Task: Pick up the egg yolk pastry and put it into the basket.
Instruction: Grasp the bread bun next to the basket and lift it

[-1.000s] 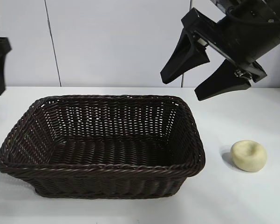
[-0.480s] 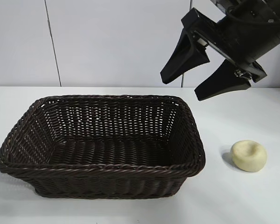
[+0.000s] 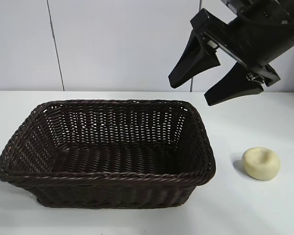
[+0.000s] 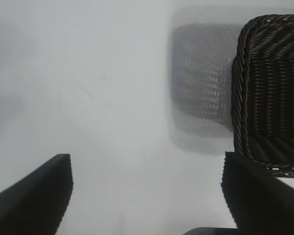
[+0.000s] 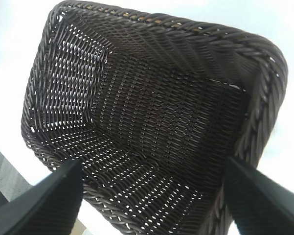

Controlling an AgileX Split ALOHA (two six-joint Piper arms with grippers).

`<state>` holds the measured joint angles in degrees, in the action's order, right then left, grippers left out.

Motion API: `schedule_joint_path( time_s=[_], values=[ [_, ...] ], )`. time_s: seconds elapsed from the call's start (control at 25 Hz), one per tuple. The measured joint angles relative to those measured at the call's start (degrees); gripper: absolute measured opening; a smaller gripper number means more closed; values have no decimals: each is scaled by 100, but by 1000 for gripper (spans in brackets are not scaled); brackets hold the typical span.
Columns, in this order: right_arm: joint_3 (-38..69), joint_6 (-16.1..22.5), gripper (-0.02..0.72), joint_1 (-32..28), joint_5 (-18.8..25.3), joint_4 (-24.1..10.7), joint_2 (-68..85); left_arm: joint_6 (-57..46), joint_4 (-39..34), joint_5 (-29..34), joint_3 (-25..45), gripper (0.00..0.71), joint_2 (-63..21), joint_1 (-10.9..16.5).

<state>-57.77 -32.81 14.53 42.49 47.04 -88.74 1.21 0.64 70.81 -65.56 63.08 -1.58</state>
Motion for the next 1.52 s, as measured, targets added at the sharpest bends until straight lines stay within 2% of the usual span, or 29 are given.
schedule_joint_path(
  time_s=[0.4,0.72,1.24,1.36,1.52],
  values=[
    [0,0,571,0,24,0,0,-6,-64,87,2002,605,-2662,0],
    [0,0,571,0,87,0,0,-230,-64,-492,3663,605,-4009,0],
    [0,0,571,0,119,4,0,-241,-64,-699,3788,605,-4208,0],
    [0,0,571,0,93,4,0,-241,-64,-711,3801,605,-4505,0],
    [0,8,571,0,88,4,0,-241,-64,-700,3806,605,-5327,0]
  ],
)
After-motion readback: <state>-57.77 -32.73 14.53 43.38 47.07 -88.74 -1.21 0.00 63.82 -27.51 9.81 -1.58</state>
